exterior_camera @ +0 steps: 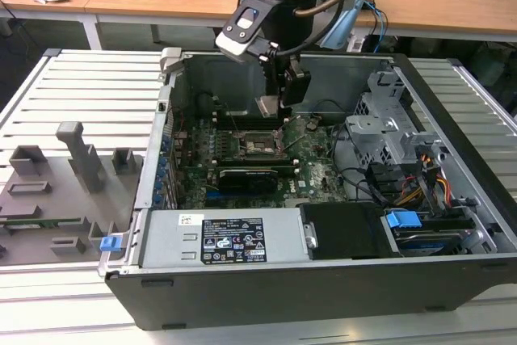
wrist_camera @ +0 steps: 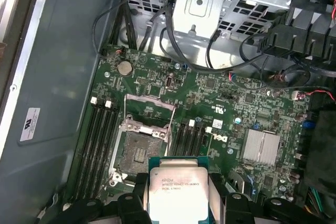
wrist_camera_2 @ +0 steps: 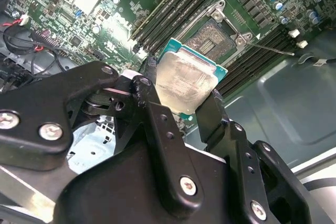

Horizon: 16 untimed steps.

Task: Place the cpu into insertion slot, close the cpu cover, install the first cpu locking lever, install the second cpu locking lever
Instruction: 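Place the cpu into insertion slot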

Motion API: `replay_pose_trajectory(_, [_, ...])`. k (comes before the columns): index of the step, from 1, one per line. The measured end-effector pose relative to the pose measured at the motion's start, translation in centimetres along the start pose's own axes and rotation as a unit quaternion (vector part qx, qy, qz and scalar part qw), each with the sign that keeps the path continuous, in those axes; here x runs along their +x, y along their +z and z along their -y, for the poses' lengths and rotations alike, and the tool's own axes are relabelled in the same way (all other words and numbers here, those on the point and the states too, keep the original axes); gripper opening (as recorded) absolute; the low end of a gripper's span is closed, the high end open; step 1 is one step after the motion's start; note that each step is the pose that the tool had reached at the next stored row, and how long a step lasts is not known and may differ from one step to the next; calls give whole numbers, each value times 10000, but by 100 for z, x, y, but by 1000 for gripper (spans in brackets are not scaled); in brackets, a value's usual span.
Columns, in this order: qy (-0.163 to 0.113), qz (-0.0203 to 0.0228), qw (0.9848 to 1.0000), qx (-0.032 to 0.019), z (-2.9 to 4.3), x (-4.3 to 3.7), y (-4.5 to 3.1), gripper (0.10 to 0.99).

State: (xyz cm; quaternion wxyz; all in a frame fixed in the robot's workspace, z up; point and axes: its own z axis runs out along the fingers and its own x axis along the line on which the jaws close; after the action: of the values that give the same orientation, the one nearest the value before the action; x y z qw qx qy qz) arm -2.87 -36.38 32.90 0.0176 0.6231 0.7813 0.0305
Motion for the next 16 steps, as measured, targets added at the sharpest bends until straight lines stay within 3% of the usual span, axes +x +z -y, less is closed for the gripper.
replay_pose_trajectory(16, [146,10,9999,-1,10,-1,139,541])
